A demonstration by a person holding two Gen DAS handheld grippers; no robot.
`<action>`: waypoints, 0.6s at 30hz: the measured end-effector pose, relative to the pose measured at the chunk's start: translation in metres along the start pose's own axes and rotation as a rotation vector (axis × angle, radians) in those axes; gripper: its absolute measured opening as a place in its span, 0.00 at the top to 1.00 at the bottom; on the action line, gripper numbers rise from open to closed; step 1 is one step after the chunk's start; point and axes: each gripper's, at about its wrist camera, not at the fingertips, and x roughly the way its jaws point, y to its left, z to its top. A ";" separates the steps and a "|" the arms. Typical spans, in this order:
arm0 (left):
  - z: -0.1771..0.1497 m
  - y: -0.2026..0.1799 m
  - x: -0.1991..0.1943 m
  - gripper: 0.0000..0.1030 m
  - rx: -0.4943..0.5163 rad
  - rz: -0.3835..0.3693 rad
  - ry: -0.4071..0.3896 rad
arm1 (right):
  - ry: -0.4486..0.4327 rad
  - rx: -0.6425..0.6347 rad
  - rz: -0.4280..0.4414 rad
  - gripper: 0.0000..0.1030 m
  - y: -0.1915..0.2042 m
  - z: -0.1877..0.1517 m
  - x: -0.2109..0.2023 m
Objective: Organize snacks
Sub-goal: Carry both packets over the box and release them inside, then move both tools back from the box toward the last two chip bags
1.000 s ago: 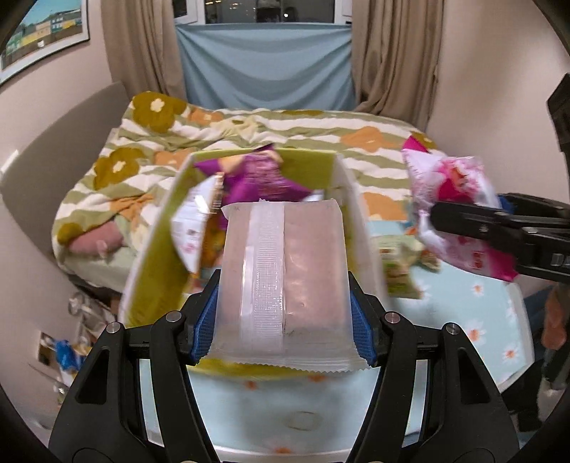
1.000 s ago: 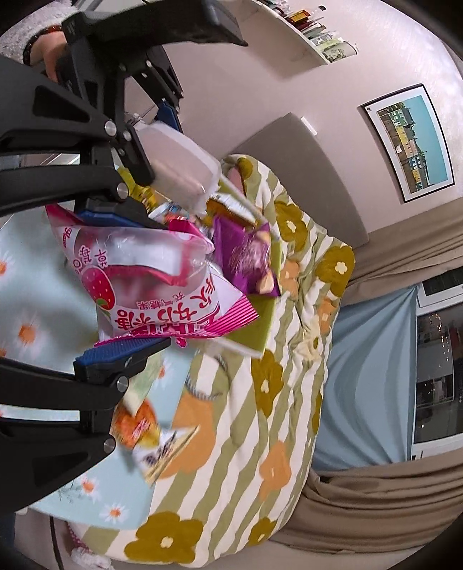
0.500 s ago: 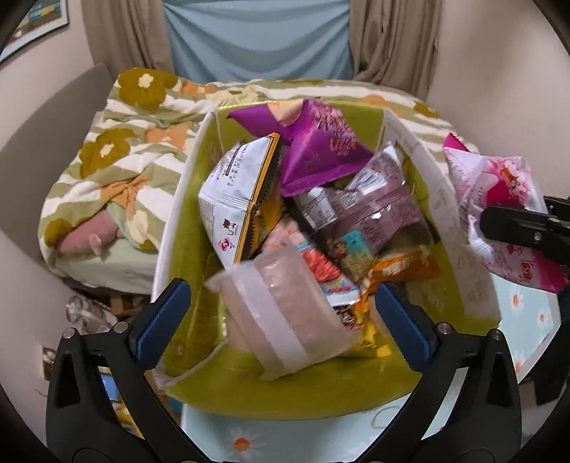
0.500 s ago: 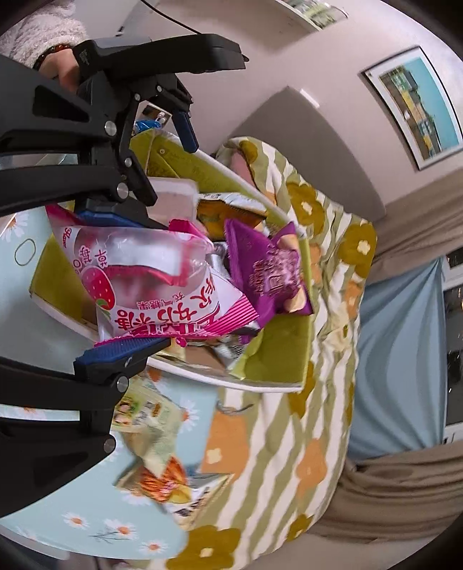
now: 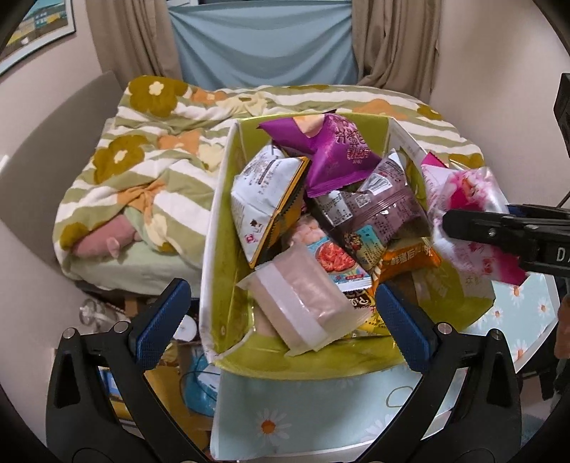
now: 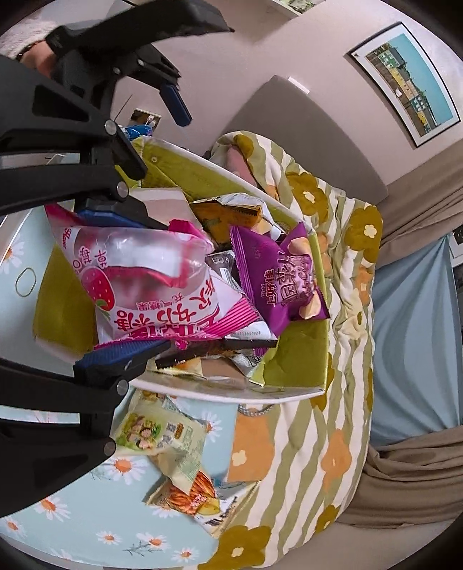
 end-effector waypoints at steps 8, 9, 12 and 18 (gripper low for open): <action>-0.010 -0.001 0.008 0.00 -0.011 0.007 0.031 | -0.039 0.043 -0.014 0.00 -0.005 -0.014 0.005; -0.011 -0.001 0.009 0.00 -0.013 0.005 0.034 | -0.045 0.041 -0.014 0.00 -0.006 -0.015 0.003; -0.012 -0.001 0.007 0.00 -0.016 -0.003 0.033 | -0.079 0.022 -0.020 0.00 -0.005 -0.018 -0.004; -0.005 -0.011 -0.007 0.00 0.002 -0.026 -0.003 | -0.108 0.025 -0.012 0.00 -0.007 -0.021 -0.023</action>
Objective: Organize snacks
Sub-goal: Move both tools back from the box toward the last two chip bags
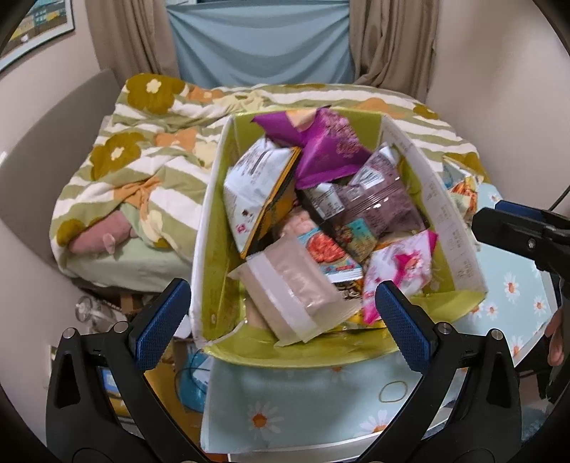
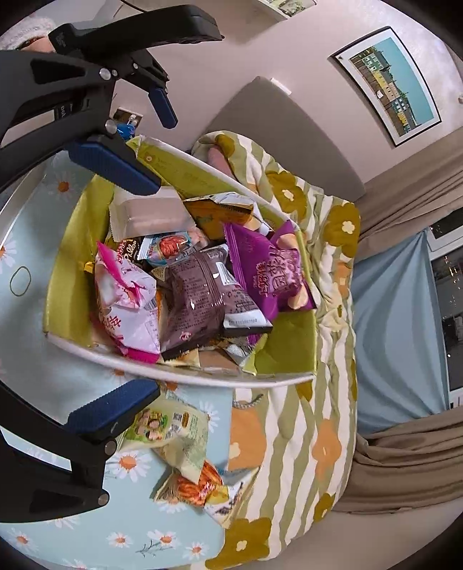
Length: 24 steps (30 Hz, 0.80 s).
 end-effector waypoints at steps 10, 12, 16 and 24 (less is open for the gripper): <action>0.019 -0.049 -0.034 0.00 0.084 -0.016 -0.094 | -0.077 0.043 -0.050 0.00 -0.031 -0.002 -0.063; 0.024 -0.061 -0.040 0.00 0.087 -0.019 -0.110 | -0.100 0.063 -0.066 0.00 -0.043 0.002 -0.078; 0.034 -0.092 -0.046 0.00 0.089 -0.022 -0.135 | -0.143 0.074 -0.104 0.00 -0.068 0.009 -0.107; 0.055 -0.177 -0.030 0.00 0.113 -0.025 -0.116 | -0.140 0.070 -0.137 0.00 -0.136 0.025 -0.133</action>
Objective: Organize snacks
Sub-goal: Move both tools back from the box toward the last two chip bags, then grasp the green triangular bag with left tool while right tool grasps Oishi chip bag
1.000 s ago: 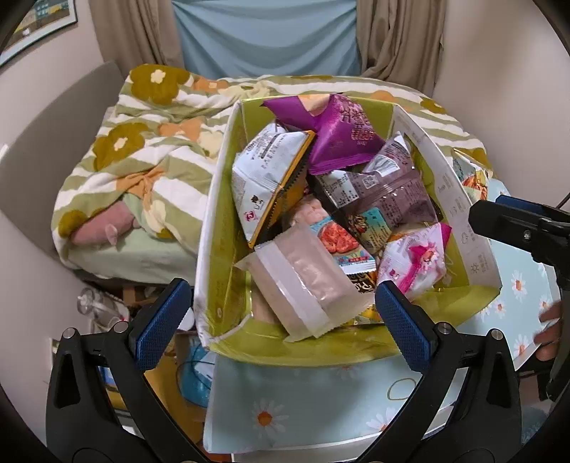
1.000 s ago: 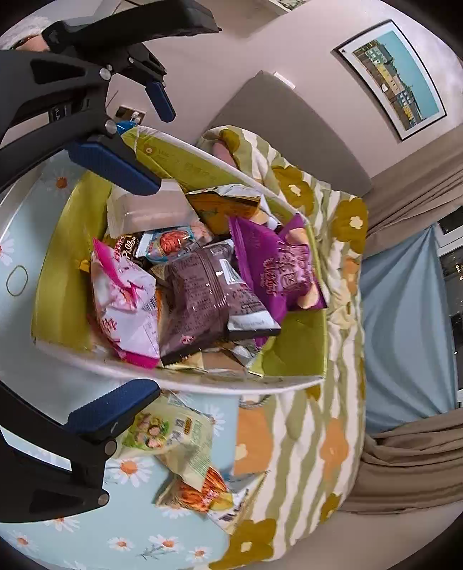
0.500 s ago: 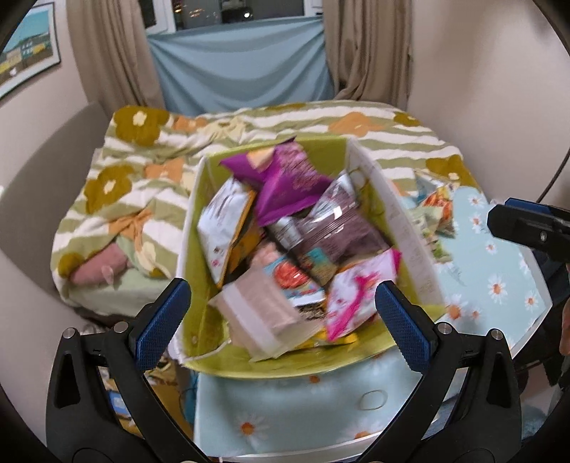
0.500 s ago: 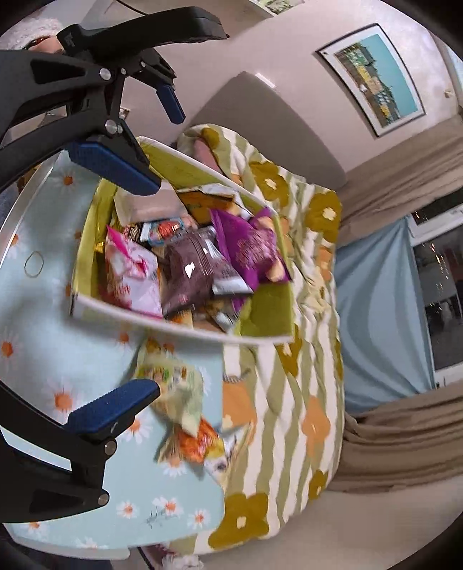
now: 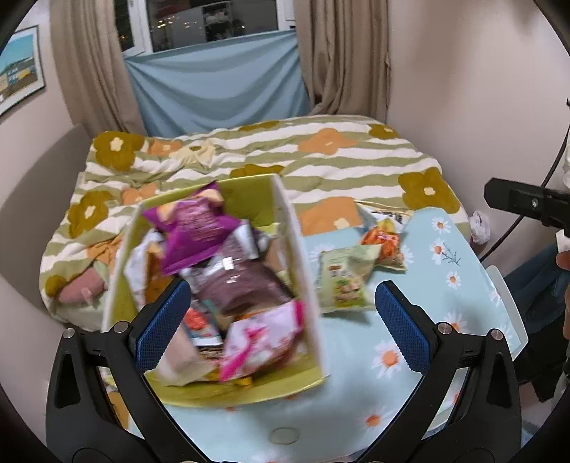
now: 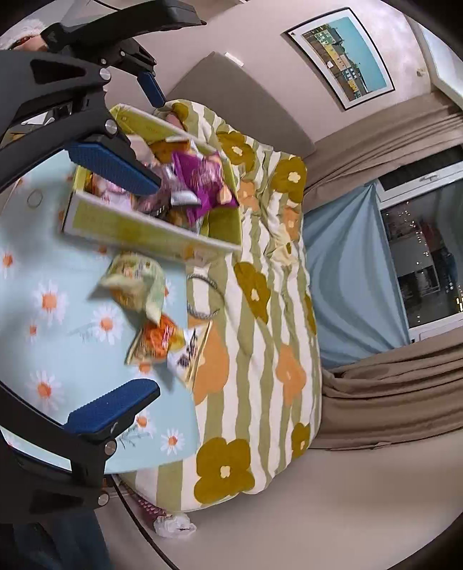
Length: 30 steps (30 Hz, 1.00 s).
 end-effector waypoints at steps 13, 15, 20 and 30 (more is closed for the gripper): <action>0.020 -0.104 0.096 0.00 0.094 0.084 0.127 | 0.151 0.040 0.078 0.00 -0.113 0.020 0.061; 0.018 -0.112 0.113 0.00 0.108 0.103 0.157 | 0.179 0.049 0.098 0.00 -0.123 0.018 0.075; 0.009 -0.127 0.155 0.00 0.152 0.152 0.222 | 0.271 0.071 0.159 0.00 -0.141 0.007 0.123; -0.004 -0.127 0.219 0.05 0.164 0.229 0.351 | 0.363 0.080 0.256 0.00 -0.150 0.000 0.188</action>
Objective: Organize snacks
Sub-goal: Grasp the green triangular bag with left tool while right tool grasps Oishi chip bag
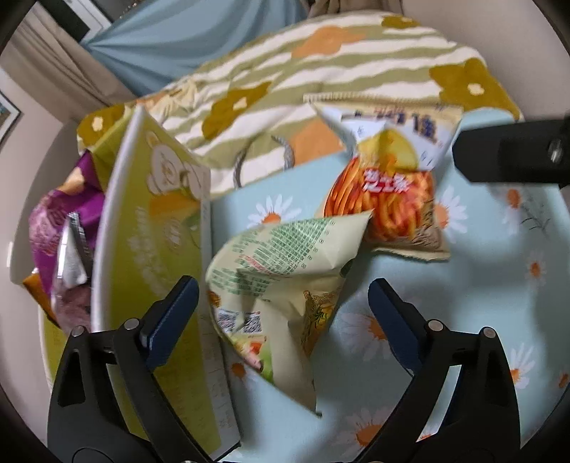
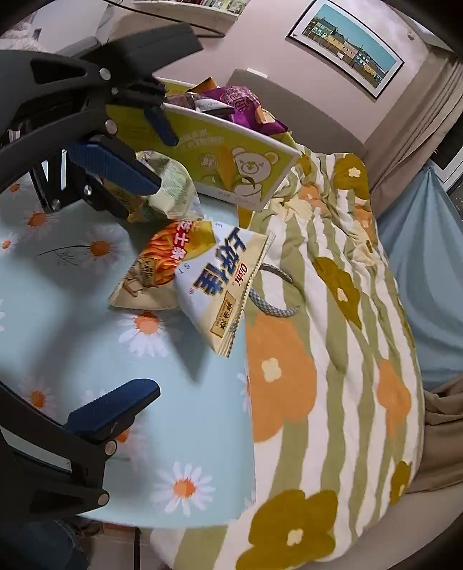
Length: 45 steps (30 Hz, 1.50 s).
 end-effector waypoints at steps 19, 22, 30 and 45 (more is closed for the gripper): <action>-0.005 0.016 0.030 0.40 -0.077 -0.084 0.110 | 0.043 0.096 0.151 0.01 -0.013 0.013 0.043; -0.008 0.020 0.027 0.41 -0.117 -0.117 0.113 | 0.047 0.094 0.151 0.03 -0.009 0.014 0.047; -0.017 0.025 0.026 0.41 -0.194 -0.160 0.106 | 0.061 0.080 0.119 0.12 -0.002 0.019 0.067; -0.026 0.033 0.007 0.41 -0.224 -0.182 0.063 | 0.048 0.002 0.065 0.54 0.008 0.015 0.066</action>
